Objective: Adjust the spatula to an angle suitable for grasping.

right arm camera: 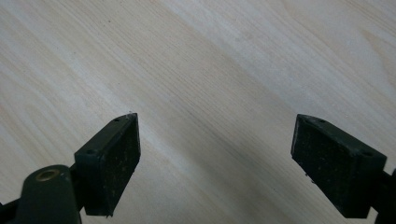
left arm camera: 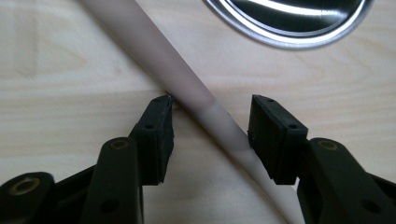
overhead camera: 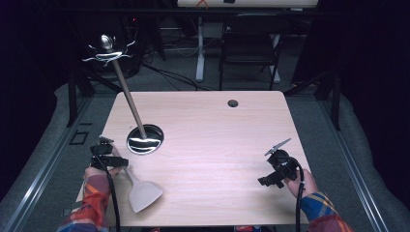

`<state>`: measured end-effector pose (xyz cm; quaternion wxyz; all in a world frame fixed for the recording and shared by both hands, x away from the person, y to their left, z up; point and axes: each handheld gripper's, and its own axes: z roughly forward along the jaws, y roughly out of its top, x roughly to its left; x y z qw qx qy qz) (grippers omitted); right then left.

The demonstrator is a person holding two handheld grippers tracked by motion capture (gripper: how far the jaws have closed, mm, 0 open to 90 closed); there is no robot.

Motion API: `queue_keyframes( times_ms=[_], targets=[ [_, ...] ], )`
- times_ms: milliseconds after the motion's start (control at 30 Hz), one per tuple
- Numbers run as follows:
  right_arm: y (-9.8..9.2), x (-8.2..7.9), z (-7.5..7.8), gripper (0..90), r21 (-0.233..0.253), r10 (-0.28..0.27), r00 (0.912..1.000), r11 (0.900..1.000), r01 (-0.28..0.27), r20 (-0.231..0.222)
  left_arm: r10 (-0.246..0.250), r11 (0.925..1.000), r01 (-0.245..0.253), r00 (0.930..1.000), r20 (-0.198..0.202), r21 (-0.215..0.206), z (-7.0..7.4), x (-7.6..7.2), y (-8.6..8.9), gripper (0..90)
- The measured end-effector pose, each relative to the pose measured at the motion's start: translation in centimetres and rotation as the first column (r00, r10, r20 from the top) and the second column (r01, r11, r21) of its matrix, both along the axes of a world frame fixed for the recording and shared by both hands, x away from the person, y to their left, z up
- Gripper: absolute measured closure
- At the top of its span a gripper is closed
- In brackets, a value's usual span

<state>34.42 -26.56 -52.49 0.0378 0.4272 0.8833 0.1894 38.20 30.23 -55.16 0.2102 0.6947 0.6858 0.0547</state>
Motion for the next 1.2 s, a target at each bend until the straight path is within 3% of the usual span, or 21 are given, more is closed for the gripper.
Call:
queue_keyframes(
  times_ms=[267,767,800,1200],
  targets=[
    [0.01,-0.11,0.19,15.2,-0.002,-0.004,0.9999,1.000,0.004,0.015,-0.002,0.9998,0.002,0.9999,-0.011,-0.019,-0.11,-0.15,-0.15,51.9],
    [0.05,-0.06,0.13,15.3,-0.007,0.000,0.9999,1.000,0.000,0.016,-0.021,0.9996,0.021,0.9996,0.016,0.019,0.19,0.40,-0.14,61.1],
    [0.10,-0.10,0.05,15.2,0.010,-0.005,0.9999,1.000,0.005,0.016,-0.015,0.9998,0.015,0.9997,0.019,0.015,0.22,0.37,0.03,61.1],
    [0.18,-0.12,0.00,15.2,0.007,-0.005,0.9999,1.000,0.004,0.015,-0.015,0.9999,0.015,0.9998,0.010,-0.004,0.03,0.50,0.34,61.9]
  ],
)
